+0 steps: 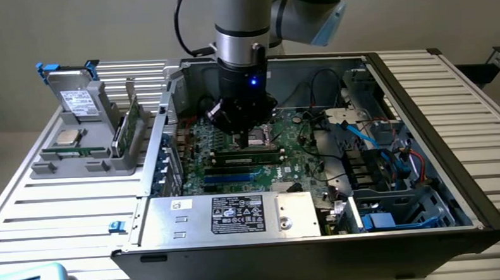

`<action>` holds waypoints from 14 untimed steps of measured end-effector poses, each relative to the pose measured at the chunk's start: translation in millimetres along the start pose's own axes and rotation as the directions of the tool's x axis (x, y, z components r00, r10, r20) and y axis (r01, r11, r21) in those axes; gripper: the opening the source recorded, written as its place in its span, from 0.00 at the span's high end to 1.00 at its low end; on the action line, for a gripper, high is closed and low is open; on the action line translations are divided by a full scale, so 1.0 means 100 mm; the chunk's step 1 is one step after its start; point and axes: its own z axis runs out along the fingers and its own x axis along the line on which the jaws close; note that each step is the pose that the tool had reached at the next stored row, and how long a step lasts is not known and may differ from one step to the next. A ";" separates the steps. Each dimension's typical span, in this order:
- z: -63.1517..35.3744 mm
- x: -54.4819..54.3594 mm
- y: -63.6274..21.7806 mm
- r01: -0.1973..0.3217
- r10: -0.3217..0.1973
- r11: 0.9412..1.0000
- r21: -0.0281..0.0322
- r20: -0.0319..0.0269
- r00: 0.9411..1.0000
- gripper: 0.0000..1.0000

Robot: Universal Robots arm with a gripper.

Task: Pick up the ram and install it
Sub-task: 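Press down the ram until it locks into place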

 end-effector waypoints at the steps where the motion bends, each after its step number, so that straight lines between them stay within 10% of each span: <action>1: 0.000 0.00 0.000 -0.012 0.012 1.000 0.000 0.000 1.000 0.89; 14: -0.004 0.00 0.000 -0.109 0.108 0.994 0.025 0.005 0.994 0.89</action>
